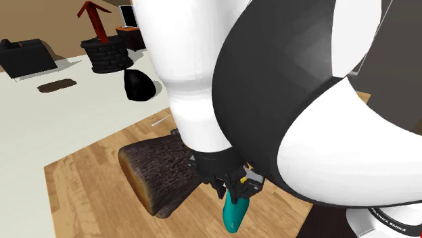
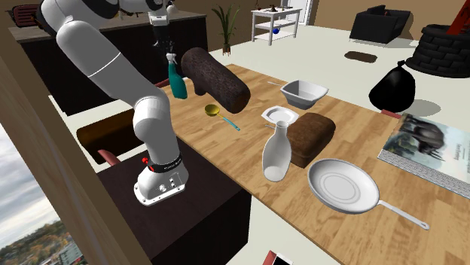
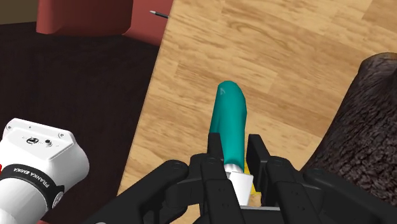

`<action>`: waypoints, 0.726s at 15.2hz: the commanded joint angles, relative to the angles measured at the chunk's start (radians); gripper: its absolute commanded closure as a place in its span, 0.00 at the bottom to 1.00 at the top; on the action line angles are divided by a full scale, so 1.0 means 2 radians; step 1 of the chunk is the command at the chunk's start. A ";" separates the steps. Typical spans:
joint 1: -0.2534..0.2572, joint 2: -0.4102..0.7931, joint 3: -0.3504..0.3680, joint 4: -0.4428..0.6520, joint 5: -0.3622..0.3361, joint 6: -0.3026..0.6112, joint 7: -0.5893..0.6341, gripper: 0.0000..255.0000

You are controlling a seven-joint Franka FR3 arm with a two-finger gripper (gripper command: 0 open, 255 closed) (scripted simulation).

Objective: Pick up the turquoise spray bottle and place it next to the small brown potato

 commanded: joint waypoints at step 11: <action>-0.017 0.001 0.046 -0.063 0.015 0.077 -0.004 1.00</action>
